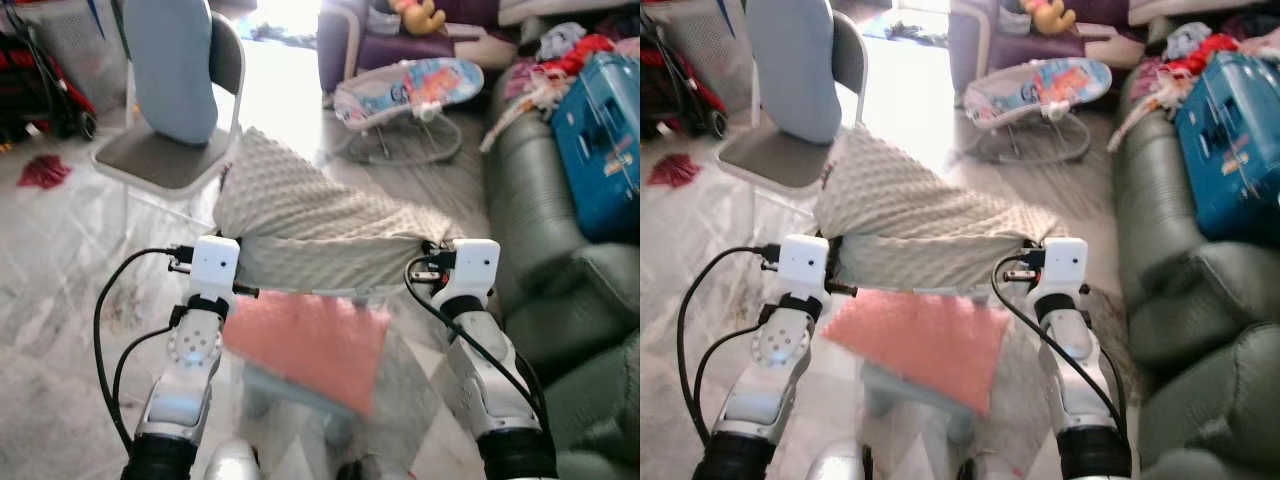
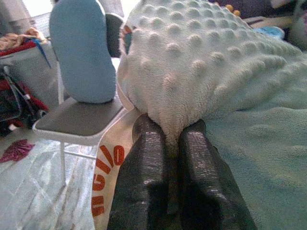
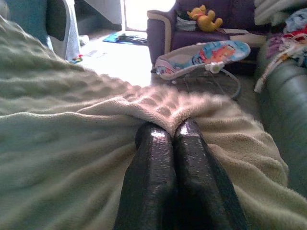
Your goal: Move the pillow to the sofa
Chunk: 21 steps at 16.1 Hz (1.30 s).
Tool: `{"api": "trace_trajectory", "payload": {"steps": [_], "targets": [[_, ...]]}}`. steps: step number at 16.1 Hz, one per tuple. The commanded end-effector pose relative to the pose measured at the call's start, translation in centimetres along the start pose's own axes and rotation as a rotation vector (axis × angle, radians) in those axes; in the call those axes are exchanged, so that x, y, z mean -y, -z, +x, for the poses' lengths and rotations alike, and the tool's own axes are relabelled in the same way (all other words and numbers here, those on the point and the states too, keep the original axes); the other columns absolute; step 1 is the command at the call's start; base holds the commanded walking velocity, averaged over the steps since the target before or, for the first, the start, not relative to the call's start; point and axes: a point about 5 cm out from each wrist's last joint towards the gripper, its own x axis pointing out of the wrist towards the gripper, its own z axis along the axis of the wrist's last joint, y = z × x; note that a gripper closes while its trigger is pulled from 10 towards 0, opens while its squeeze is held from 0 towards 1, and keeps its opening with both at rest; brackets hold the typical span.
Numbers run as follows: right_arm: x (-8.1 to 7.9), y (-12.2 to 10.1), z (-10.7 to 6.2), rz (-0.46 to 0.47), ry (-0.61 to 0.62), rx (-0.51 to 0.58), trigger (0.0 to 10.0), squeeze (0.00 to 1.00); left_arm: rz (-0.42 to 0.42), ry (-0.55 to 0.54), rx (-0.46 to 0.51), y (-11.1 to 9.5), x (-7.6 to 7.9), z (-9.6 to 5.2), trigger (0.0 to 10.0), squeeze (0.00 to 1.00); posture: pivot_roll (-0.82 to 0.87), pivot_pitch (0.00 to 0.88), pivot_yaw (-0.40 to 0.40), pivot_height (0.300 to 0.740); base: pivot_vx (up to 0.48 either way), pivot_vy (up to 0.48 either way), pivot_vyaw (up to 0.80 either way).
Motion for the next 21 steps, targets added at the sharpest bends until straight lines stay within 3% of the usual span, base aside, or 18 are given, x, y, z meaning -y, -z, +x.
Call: {"api": "trace_trajectory", "payload": {"steps": [1,7,18,21], "targets": [[0.3,0.4,-0.2,-0.005,0.005,-0.019,10.0,0.00,0.006,0.007,0.016,-0.4,0.0,-0.2,10.0,0.00,0.03,0.036,-0.033,0.740,-0.446,0.000,-0.60],[0.8,1.0,-0.7,-0.007,0.021,-0.045,10.0,0.00,0.007,0.010,-0.016,0.1,0.0,-1.3,10.0,0.00,0.03,0.072,-0.035,0.740,-0.443,0.000,-0.07],[1.1,1.4,-1.1,-0.015,0.030,-0.060,10.0,0.00,-0.009,0.027,-0.028,0.0,0.8,-0.9,10.0,0.00,0.01,0.083,-0.037,0.740,-0.392,0.000,0.00],[1.2,1.1,-0.9,-0.017,0.032,-0.052,10.0,0.00,-0.018,0.034,-0.022,-0.1,0.9,-0.7,10.0,0.00,0.01,0.081,-0.035,0.740,0.000,0.000,0.00]]}}
